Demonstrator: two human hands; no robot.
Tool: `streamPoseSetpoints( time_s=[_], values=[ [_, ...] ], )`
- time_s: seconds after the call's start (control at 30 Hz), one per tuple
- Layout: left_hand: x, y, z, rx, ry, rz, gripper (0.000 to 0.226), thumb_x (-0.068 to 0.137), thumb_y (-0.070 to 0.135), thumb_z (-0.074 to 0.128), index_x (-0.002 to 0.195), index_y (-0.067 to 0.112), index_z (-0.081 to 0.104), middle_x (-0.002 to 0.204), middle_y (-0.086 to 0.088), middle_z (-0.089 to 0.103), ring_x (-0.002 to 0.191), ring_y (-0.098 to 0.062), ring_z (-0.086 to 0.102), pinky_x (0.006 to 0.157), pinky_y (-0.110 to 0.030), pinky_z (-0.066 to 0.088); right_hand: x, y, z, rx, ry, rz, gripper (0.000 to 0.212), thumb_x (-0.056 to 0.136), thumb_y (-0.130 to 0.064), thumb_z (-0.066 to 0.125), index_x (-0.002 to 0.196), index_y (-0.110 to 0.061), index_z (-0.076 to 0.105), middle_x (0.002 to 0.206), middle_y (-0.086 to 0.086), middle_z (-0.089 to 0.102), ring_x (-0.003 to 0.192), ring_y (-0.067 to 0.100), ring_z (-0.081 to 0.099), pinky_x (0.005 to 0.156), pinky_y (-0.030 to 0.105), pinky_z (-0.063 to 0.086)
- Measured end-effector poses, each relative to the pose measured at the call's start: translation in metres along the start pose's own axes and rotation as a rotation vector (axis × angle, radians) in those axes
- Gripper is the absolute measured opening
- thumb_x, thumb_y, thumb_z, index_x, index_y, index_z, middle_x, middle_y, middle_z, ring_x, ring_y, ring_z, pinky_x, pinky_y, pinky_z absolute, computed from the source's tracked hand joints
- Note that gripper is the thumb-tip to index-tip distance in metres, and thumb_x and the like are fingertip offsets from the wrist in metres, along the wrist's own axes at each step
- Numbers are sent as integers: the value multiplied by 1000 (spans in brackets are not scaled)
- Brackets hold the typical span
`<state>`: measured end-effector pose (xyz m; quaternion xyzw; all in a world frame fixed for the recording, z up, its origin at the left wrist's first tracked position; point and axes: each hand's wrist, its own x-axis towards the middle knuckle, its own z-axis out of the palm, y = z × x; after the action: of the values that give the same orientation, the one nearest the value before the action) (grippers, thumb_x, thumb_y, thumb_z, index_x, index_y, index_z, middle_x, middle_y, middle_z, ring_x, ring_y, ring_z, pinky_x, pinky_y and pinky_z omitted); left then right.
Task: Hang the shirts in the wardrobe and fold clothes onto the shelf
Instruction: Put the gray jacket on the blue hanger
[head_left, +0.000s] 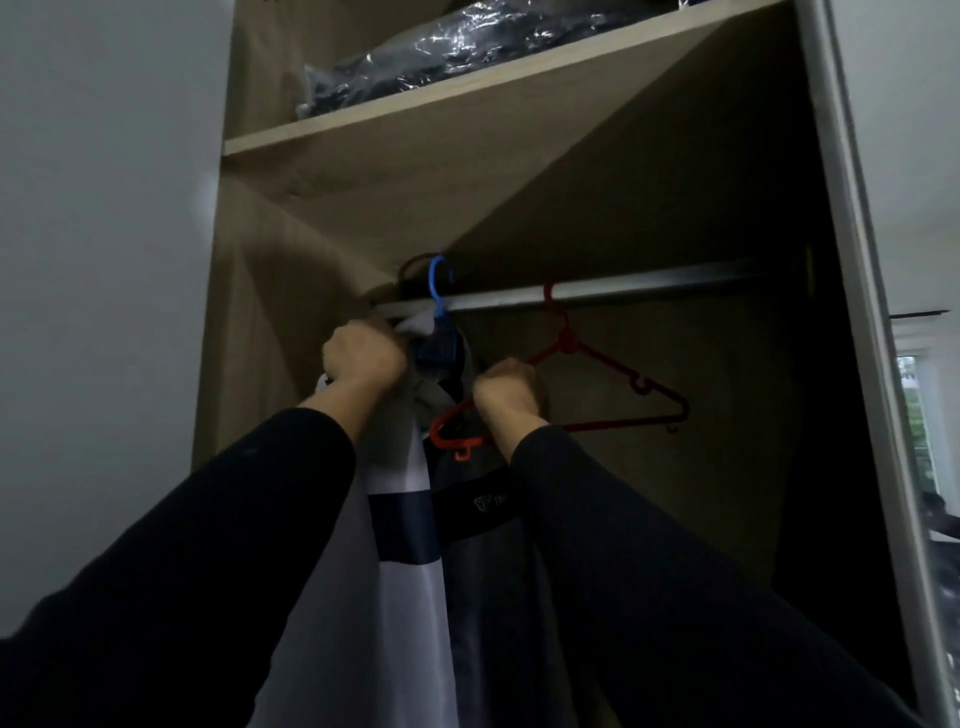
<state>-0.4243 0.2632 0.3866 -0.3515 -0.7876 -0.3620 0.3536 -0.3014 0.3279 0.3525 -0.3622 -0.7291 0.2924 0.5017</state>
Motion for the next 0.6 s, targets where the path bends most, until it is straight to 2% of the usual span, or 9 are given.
streamPoseSetpoints(
  time_s=[0.13,0.3,0.4,0.5,0.53,0.6],
  values=[
    [-1,-4,15,-21,-37,4,37,96,34,48,118,7,60,123,-20,59,113,-39,56,86,-39,47,-3,5,-6,29,30,-35,30,94,-11,51,121,-3,61,124,13,61,114,26,59,71,23,38],
    [-11,-15,27,15,-49,64,34,97,31,45,112,5,60,117,-20,61,107,-37,59,78,-37,46,-11,5,-7,163,36,-48,25,92,-8,52,114,-4,63,121,12,63,111,26,59,73,23,39],
    [-13,-16,20,25,-56,80,33,96,31,46,112,4,59,118,-20,60,108,-37,58,79,-37,46,-16,4,-4,272,55,-50,25,90,-8,54,114,-8,62,121,11,62,110,26,58,73,24,40],
    [-14,-17,7,-22,-124,72,43,92,44,52,112,6,59,115,-19,60,105,-37,59,78,-37,46,-22,3,-3,349,68,-45,24,89,-8,53,112,-11,62,122,10,60,109,26,57,73,25,40],
    [-14,-18,3,-49,-160,73,44,90,49,53,107,9,60,111,-18,61,100,-36,60,76,-37,46,-23,2,-3,371,75,-42,24,89,-9,53,110,-12,63,122,10,60,109,26,57,74,26,40],
    [-16,-20,-6,-94,-218,84,38,89,53,52,84,15,56,94,-14,59,84,-30,58,74,-36,47,-29,1,-5,414,73,-37,24,89,-8,51,110,-14,62,122,9,59,105,25,57,75,28,41]
  ],
)
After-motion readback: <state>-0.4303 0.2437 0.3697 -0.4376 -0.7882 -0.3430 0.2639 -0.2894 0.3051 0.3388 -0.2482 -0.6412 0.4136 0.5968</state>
